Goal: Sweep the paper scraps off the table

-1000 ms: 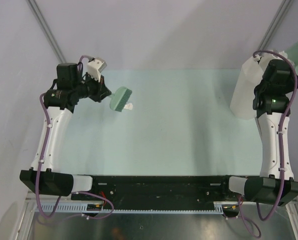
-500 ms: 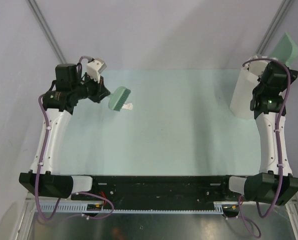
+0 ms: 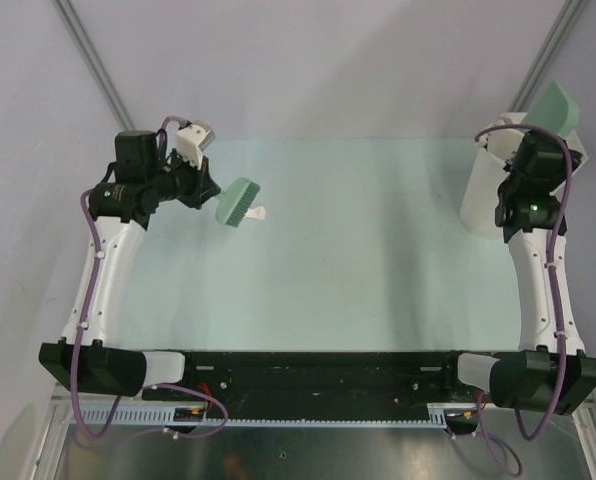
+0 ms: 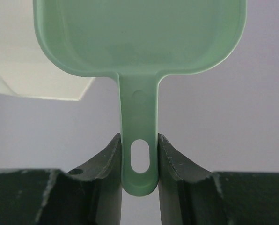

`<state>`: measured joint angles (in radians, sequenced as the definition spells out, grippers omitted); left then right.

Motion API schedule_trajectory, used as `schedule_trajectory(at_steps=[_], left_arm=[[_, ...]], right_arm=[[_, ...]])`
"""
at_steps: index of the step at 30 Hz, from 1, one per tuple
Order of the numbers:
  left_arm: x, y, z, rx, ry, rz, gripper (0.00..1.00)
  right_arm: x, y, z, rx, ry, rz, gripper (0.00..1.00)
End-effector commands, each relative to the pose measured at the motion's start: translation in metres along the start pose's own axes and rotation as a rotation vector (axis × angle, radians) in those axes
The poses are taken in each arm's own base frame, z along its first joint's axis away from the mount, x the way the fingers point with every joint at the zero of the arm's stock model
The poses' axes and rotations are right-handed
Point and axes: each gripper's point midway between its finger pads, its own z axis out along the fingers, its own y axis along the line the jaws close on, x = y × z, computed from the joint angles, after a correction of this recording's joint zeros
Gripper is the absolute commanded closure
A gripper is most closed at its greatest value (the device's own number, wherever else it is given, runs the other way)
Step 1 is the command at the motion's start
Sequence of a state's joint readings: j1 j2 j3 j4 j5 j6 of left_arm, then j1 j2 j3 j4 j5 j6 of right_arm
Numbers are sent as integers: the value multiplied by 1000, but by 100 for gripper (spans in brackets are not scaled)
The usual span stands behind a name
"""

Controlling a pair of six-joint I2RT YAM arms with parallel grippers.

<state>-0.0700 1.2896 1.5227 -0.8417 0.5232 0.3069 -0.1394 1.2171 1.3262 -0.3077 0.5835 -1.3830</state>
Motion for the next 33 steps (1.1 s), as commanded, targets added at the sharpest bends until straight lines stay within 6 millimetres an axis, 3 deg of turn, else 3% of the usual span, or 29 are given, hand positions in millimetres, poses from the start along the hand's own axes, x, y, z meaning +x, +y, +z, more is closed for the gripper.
schedule_trajectory(at_steps=[1, 2, 4, 5, 7, 8, 10, 11, 13, 14, 16, 17, 19, 21, 24, 26, 27, 28, 30, 31, 33], left_arm=[[3, 13, 3, -61, 14, 24, 100], [8, 21, 6, -105, 39, 22, 100], [12, 25, 10, -138, 60, 26, 100], [12, 23, 15, -151, 70, 44, 100], [17, 34, 21, -242, 106, 85, 100], [17, 28, 28, -248, 113, 112, 100], [17, 40, 37, -333, 125, 127, 100], [17, 44, 41, -350, 129, 121, 100], [18, 56, 51, -403, 141, 97, 100], [20, 58, 56, -403, 141, 89, 100], [23, 64, 68, -427, 136, 80, 100], [24, 67, 71, -447, 137, 78, 100], [31, 82, 84, -499, 161, 78, 100], [35, 87, 94, -504, 181, 74, 100], [42, 91, 115, -481, 208, 68, 100], [52, 96, 130, -465, 243, 59, 100], [49, 99, 134, -461, 237, 54, 100], [52, 101, 139, -447, 243, 44, 100], [59, 94, 156, -363, 248, 37, 100], [62, 92, 160, -346, 255, 35, 100], [71, 77, 170, -261, 266, 35, 100]], right_arm=[[-29, -21, -41, -12, -138, 269, 100], [-58, -41, -64, -33, -277, 362, 100], [-80, -33, -85, -119, -359, 521, 100], [-107, -28, -107, -161, -448, 551, 100], [-133, -8, -130, -226, -520, 589, 100], [-152, 8, -143, -302, -553, 678, 100], [-202, 66, -182, -544, -661, 672, 100], [-218, 89, -197, -661, -667, 720, 100], [-248, 143, -240, -913, -735, 640, 100], [-261, 174, -249, -1000, -720, 577, 100], [-278, 218, -276, -1119, -735, 480, 100], [-287, 251, -278, -1164, -697, 407, 100], [-294, 281, -294, -1220, -702, 309, 100], [-300, 314, -298, -1288, -656, 254, 100], [-308, 338, -298, -1382, -610, 258, 100], [-316, 342, -296, -1423, -576, 287, 100], [-314, 361, -292, -1442, -510, 256, 100], [-313, 367, -288, -1440, -474, 251, 100], [-312, 376, -286, -1449, -411, 220, 100], [-308, 394, -283, -1457, -357, 190, 100], [-308, 401, -281, -1463, -310, 179, 100]])
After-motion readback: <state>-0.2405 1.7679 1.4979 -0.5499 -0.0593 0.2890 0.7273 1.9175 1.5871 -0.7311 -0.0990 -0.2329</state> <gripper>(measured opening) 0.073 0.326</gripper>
